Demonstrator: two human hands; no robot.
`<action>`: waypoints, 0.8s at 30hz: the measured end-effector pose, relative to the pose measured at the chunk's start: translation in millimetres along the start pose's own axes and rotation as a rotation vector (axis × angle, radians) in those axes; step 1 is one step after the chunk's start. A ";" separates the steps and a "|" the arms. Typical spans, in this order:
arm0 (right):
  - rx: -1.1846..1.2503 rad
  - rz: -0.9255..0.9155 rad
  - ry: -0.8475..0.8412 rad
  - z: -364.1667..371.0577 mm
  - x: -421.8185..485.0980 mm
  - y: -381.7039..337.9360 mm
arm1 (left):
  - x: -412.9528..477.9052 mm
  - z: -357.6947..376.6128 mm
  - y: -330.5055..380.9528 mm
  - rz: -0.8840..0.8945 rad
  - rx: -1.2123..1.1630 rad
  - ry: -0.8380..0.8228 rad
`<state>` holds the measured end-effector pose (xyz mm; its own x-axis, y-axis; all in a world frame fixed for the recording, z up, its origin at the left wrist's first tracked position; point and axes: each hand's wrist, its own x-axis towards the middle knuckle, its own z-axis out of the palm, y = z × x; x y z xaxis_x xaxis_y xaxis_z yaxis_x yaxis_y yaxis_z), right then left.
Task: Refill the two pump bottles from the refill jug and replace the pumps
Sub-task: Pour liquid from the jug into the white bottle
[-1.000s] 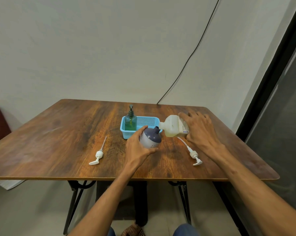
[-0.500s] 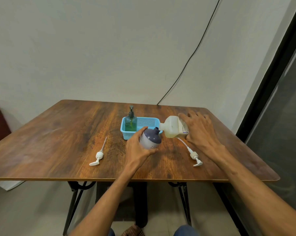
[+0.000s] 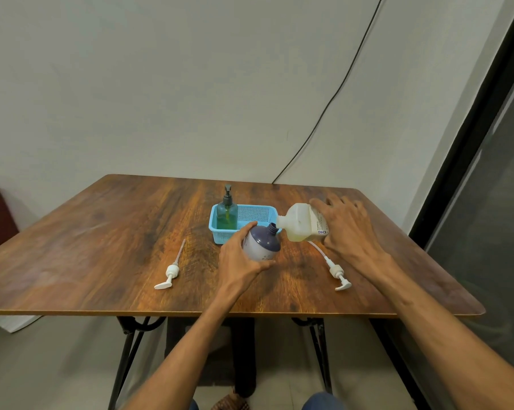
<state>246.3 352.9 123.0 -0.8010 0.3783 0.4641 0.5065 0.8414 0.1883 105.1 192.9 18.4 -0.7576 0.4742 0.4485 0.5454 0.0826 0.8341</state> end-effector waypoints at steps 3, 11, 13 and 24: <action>-0.004 0.001 0.001 -0.3 -0.2 0.4 | 0.3 0.5 -0.6 0.006 -0.014 -0.002; -0.022 0.000 -0.004 -3.2 0.0 1.0 | 1.3 -0.1 -0.1 0.018 -0.009 -0.003; -0.028 -0.004 -0.002 -2.5 0.0 0.9 | 1.2 -0.5 -0.8 0.019 -0.008 -0.006; -0.041 -0.001 -0.018 -3.2 1.0 0.9 | 1.3 0.5 -1.1 0.012 -0.003 -0.007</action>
<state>246.9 352.8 126.4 -0.8071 0.3846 0.4478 0.5180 0.8254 0.2246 103.7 193.9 17.9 -0.7487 0.4810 0.4562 0.5533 0.0746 0.8296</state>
